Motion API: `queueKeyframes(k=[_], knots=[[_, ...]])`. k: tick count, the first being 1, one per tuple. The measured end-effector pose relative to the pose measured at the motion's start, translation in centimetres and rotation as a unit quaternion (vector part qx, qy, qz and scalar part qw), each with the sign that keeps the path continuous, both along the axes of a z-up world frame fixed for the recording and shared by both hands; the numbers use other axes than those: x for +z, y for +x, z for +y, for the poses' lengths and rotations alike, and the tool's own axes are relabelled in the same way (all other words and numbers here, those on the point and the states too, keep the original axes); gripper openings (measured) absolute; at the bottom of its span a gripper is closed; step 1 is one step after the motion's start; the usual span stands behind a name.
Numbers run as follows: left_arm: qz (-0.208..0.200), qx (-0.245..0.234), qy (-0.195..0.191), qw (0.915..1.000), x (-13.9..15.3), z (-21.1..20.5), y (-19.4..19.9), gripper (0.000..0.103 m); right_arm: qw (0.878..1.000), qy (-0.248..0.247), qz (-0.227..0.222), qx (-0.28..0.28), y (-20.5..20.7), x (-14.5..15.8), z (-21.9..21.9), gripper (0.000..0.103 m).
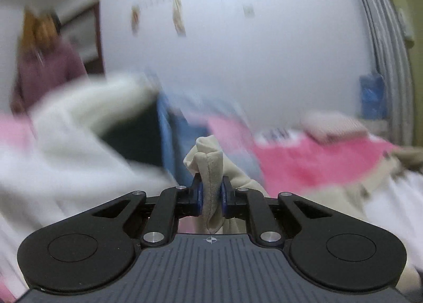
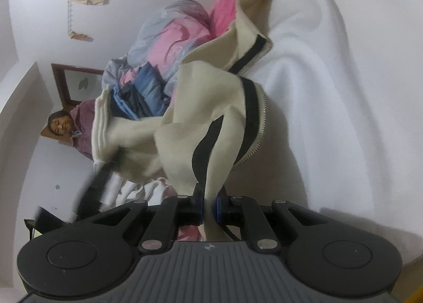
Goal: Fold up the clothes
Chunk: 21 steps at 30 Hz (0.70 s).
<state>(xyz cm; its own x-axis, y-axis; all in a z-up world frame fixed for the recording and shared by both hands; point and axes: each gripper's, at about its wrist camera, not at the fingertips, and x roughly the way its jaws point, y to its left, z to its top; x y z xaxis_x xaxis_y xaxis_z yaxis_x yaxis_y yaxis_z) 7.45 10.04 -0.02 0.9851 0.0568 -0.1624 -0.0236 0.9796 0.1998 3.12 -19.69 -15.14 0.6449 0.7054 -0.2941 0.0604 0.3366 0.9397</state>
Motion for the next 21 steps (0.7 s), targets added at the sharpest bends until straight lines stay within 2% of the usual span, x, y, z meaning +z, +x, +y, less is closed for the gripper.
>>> queueKeyframes(k=[4, 7, 10, 12, 13, 15, 18, 19, 20, 21], knots=[[-0.067, 0.055, 0.052, 0.9949, 7.3, 3.7, -0.2, 0.011, 1.000, 0.008, -0.017, 0.015, 0.0, 0.6, 0.6, 0.009], [-0.074, 0.098, 0.066, 0.9902, 11.4, 7.2, 1.6, 0.011, 0.999, 0.007, -0.028, 0.034, 0.0, 1.1, 1.7, 0.009], [-0.063, 0.139, 0.085, 0.9846, 13.3, 9.7, 4.0, 0.010, 0.998, 0.004, -0.034, 0.052, 0.1, 1.4, 2.7, 0.009], [-0.053, 0.168, 0.101, 0.9791, 13.4, 11.0, 5.7, 0.010, 0.998, -0.001, -0.036, 0.059, 0.0, 1.4, 3.1, 0.009], [-0.040, 0.184, 0.094, 0.9776, 13.1, 11.9, 6.9, 0.010, 0.997, -0.004, -0.036, 0.062, 0.0, 1.3, 3.3, 0.009], [-0.006, 0.213, 0.086, 0.9733, 11.7, 13.5, 9.1, 0.011, 0.997, -0.008, -0.031, 0.065, 0.1, 1.0, 3.7, 0.009], [0.065, 0.248, 0.089, 0.9625, 8.6, 15.2, 11.8, 0.014, 0.997, -0.013, -0.019, 0.068, 0.2, 0.3, 4.0, 0.009], [0.065, 0.251, 0.079, 0.9627, 8.5, 15.6, 11.6, 0.015, 0.997, -0.013, -0.014, 0.070, 0.4, 0.0, 4.1, 0.009], [0.064, 0.254, 0.068, 0.9627, 8.5, 15.9, 11.5, 0.021, 0.997, -0.013, -0.008, 0.071, 0.5, -0.3, 4.2, 0.010], [0.064, 0.257, 0.057, 0.9626, 8.5, 16.2, 11.4, 0.033, 0.997, -0.015, -0.001, 0.071, 0.5, -0.6, 4.3, 0.010]])
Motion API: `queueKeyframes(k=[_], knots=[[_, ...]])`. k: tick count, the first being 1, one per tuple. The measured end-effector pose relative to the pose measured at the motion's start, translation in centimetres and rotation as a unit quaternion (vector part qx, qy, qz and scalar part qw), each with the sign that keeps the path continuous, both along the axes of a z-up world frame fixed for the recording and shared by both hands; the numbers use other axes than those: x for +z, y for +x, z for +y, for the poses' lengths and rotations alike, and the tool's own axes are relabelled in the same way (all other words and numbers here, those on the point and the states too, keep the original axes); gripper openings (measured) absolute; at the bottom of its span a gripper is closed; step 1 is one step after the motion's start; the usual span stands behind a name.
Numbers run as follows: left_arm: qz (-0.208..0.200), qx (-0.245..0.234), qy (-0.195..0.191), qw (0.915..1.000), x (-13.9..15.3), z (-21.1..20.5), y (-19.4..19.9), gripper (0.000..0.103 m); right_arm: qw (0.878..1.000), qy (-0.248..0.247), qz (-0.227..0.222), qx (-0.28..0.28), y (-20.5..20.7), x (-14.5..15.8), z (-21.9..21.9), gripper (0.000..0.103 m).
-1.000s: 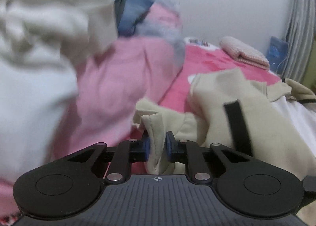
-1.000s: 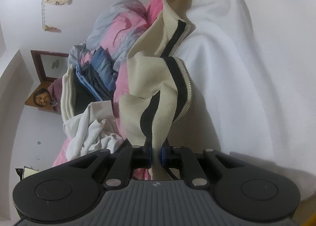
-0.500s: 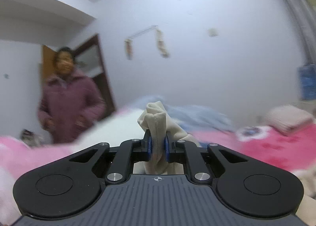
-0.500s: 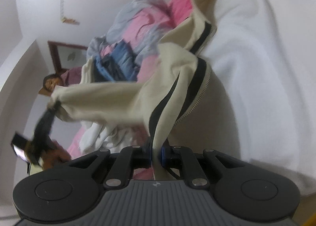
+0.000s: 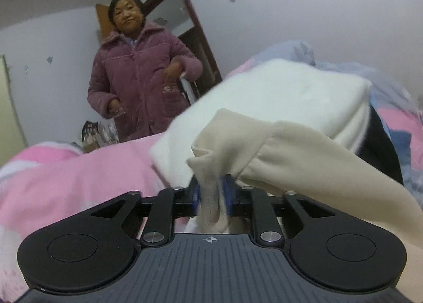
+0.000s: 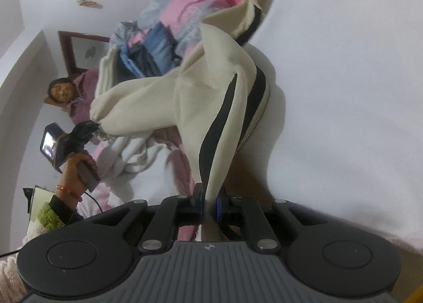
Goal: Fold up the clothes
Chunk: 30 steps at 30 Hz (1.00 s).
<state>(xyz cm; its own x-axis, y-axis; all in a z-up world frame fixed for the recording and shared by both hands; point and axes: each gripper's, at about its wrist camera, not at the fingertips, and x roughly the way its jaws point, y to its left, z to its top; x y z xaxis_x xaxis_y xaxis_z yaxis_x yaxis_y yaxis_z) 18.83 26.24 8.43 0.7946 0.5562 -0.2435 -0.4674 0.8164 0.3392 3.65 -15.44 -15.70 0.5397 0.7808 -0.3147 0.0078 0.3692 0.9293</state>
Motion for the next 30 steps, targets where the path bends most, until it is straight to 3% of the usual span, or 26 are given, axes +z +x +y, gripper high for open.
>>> queueKeyframes(k=[1, 3, 5, 7, 10, 12, 17, 22, 25, 30], knots=[[-0.003, 0.004, -0.010, 0.9999, 0.0, 0.3, -0.1, 0.042, 1.000, -0.002, 0.005, 0.001, -0.1, -0.2, 0.0, 0.011], [-0.006, 0.015, -0.049, 0.9987, 1.4, 1.4, -0.7, 0.076, 1.000, -0.004, 0.015, 0.003, 0.0, -0.6, 0.1, 0.011], [-0.004, 0.016, -0.096, 0.9952, 2.6, 2.3, -0.8, 0.086, 1.000, -0.005, 0.019, 0.004, 0.1, -0.7, 0.4, 0.011], [-0.004, 0.007, -0.156, 0.9877, 4.0, 3.6, -1.6, 0.088, 1.000, -0.006, 0.020, 0.005, 0.2, -0.7, 0.6, 0.011], [-0.004, 0.004, -0.198, 0.9803, 5.1, 4.6, -1.7, 0.091, 1.000, -0.010, 0.020, 0.006, 0.2, -0.6, 0.7, 0.011], [-0.013, 0.001, -0.199, 0.9799, 5.5, 4.3, -2.6, 0.096, 1.000, -0.014, 0.022, 0.006, 0.2, -0.5, 0.8, 0.012], [-0.019, -0.035, -0.171, 0.9844, 8.2, 2.9, -5.2, 0.097, 1.000, -0.019, 0.024, 0.005, 0.3, -0.3, 0.8, 0.014], [-0.008, -0.097, -0.151, 0.9838, 10.3, 0.3, -9.9, 0.099, 0.999, -0.037, 0.019, 0.008, 0.2, 0.2, 1.0, 0.023], [0.027, -0.130, -0.145, 0.9805, 9.9, -1.4, -12.8, 0.099, 0.998, -0.056, 0.007, 0.016, -0.2, 1.0, 1.2, 0.032], [0.079, -0.176, -0.190, 0.9627, 4.4, -3.9, -17.8, 0.099, 0.997, -0.073, -0.011, 0.030, -1.0, 2.2, 1.3, 0.038]])
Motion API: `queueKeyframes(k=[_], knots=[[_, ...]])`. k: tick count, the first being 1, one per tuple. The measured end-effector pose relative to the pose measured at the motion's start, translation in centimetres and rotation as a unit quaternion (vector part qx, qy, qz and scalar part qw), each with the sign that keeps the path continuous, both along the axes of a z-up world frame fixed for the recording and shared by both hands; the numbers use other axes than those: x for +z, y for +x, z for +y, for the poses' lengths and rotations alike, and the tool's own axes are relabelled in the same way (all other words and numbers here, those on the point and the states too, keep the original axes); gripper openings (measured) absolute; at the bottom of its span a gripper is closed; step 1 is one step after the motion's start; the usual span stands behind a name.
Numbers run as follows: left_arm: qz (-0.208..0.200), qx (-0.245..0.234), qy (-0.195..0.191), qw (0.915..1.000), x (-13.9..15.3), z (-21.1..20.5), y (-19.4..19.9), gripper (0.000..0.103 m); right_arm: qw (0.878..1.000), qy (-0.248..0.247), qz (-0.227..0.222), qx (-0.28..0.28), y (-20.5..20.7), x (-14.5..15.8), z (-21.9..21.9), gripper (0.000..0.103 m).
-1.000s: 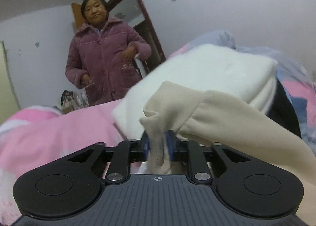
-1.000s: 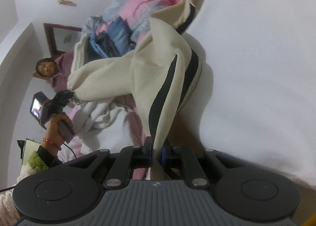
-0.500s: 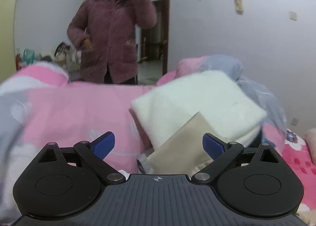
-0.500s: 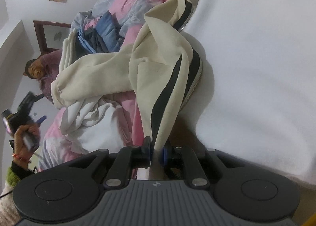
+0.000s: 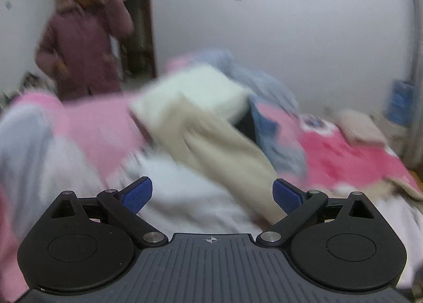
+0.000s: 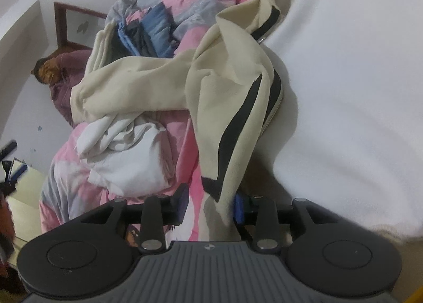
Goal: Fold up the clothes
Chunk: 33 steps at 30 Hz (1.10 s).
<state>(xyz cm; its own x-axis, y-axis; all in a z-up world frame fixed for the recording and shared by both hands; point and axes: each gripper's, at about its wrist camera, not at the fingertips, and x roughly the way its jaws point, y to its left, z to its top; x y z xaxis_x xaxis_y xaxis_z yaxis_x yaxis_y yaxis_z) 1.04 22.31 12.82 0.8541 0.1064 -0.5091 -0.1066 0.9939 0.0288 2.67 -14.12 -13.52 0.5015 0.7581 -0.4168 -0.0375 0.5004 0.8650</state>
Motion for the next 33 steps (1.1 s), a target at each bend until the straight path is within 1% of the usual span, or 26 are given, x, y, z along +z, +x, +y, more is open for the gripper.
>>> queueKeyframes(k=[1, 3, 6, 7, 8, 10, 12, 14, 17, 20, 23, 25, 28, 31, 32, 33], knots=[[0.011, -0.008, -0.013, 0.9998, -1.4, -0.5, -0.8, 0.099, 1.000, -0.001, -0.002, 0.001, -0.1, 0.2, 0.0, 0.038], [0.045, -0.025, -0.055, 0.9971, -5.3, -1.5, -1.3, 0.099, 1.000, -0.004, -0.006, 0.002, -0.4, 0.4, -0.1, 0.038], [0.090, -0.047, -0.120, 0.9876, -11.2, -3.2, -1.3, 0.098, 1.000, -0.015, -0.007, -0.006, -0.6, 0.7, -0.4, 0.038], [0.101, -0.053, -0.132, 0.9847, -13.0, -4.1, -1.1, 0.098, 1.000, -0.020, -0.008, -0.013, -0.7, 0.8, -0.7, 0.038], [0.104, -0.060, -0.138, 0.9831, -14.7, -4.9, -0.7, 0.098, 0.999, -0.024, -0.009, -0.021, -0.8, 0.9, -1.0, 0.038], [0.107, -0.062, -0.134, 0.9832, -17.7, -6.7, 0.1, 0.097, 0.999, -0.032, -0.012, -0.042, -0.9, 1.4, -2.1, 0.038], [0.112, -0.068, -0.137, 0.9819, -20.1, -8.2, 1.6, 0.095, 0.997, -0.030, -0.018, -0.062, -0.7, 1.9, -3.4, 0.038], [0.107, -0.078, -0.140, 0.9812, -22.1, -9.4, 2.9, 0.094, 0.996, -0.029, -0.024, -0.084, -0.1, 2.7, -5.0, 0.038], [0.098, -0.095, -0.130, 0.9820, -24.1, -10.7, 5.0, 0.094, 0.992, -0.029, -0.039, -0.117, 1.8, 3.8, -7.2, 0.039], [0.104, -0.106, -0.125, 0.9810, -26.0, -11.5, 6.9, 0.094, 0.988, -0.070, -0.043, -0.132, 5.8, 4.9, -8.7, 0.042], [0.117, -0.113, -0.130, 0.9781, -27.5, -12.0, 7.8, 0.094, 0.983, -0.120, -0.049, -0.127, 10.6, 5.2, -8.7, 0.048], [0.124, -0.114, -0.133, 0.9767, -28.4, -12.2, 8.3, 0.094, 0.980, -0.154, -0.048, -0.115, 14.0, 4.7, -8.1, 0.049], [0.130, -0.111, -0.137, 0.9756, -29.3, -12.2, 8.5, 0.095, 0.979, -0.173, -0.040, -0.102, 18.5, 3.4, -6.8, 0.049], [0.125, -0.106, -0.146, 0.9757, -29.8, -12.1, 8.8, 0.095, 0.975, -0.201, -0.021, -0.096, 21.6, 1.4, -5.3, 0.048], [0.121, -0.104, -0.148, 0.9760, -29.7, -12.1, 8.7, 0.095, 0.975, -0.204, -0.015, -0.089, 22.0, 0.9, -4.9, 0.043], [0.118, -0.104, -0.149, 0.9763, -29.6, -12.0, 8.7, 0.095, 0.975, -0.207, -0.010, -0.082, 22.3, 0.3, -4.6, 0.028]])
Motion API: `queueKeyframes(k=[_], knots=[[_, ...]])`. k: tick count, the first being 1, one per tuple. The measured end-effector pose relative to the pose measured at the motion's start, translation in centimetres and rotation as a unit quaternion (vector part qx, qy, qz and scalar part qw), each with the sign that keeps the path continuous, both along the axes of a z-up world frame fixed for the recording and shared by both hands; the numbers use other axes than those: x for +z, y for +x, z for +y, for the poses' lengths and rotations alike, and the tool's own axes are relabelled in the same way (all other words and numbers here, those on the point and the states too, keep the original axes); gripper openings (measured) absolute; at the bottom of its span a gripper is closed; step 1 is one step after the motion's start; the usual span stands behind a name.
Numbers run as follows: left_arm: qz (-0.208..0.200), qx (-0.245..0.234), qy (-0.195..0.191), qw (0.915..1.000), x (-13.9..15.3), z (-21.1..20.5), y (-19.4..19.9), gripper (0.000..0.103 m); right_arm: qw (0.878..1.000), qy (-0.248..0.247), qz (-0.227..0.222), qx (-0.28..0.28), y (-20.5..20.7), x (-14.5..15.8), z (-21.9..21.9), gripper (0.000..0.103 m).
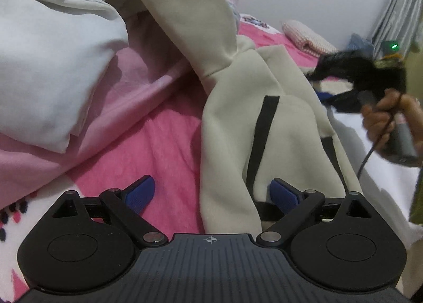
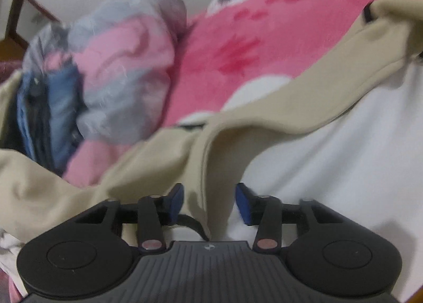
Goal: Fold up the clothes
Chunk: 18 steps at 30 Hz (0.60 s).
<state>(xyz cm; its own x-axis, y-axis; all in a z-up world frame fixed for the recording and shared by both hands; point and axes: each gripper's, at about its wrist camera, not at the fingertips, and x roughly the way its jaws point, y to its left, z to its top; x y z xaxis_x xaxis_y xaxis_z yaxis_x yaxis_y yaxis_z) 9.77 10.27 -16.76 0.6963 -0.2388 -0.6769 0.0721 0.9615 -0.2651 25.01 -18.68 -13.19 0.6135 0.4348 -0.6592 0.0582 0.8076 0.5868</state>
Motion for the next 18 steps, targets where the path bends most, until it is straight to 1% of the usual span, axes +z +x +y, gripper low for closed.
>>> queueKeyframes(k=[1, 2, 4, 6, 10, 11, 14, 18], knots=[[-0.003, 0.001, -0.001, 1.0000, 0.2, 0.1, 0.0, 0.095, 1.000, -0.003, 0.007, 0.006, 0.4, -0.6, 0.3, 0.018], [-0.005, 0.003, -0.003, 1.0000, 0.2, 0.1, 0.1, 0.095, 1.000, -0.007, -0.004, 0.018, 0.2, -0.1, 0.7, 0.004], [-0.008, 0.004, -0.011, 0.9999, 0.2, 0.3, 0.1, 0.095, 0.999, -0.015, -0.026, 0.043, -0.3, 0.9, 1.3, 0.004], [-0.012, 0.004, -0.018, 0.9998, 0.2, 0.6, 0.1, 0.095, 0.996, -0.018, -0.062, 0.055, -0.5, 3.2, 1.1, 0.004], [-0.013, 0.004, -0.037, 0.9992, 0.3, 1.0, 0.7, 0.095, 0.992, -0.018, -0.124, 0.031, 1.6, 8.0, -0.9, 0.004], [-0.013, 0.005, -0.042, 0.9990, 0.4, 1.2, 1.0, 0.095, 0.990, -0.027, -0.134, 0.026, 2.6, 8.9, -1.2, 0.004], [-0.014, 0.008, -0.055, 0.9983, 0.7, 1.3, 1.6, 0.095, 0.988, -0.051, -0.146, 0.012, 5.8, 9.8, -1.7, 0.004], [-0.015, 0.007, -0.050, 0.9986, 0.4, 1.2, 0.6, 0.095, 0.987, -0.074, -0.142, -0.001, 9.7, 8.7, -1.5, 0.004]])
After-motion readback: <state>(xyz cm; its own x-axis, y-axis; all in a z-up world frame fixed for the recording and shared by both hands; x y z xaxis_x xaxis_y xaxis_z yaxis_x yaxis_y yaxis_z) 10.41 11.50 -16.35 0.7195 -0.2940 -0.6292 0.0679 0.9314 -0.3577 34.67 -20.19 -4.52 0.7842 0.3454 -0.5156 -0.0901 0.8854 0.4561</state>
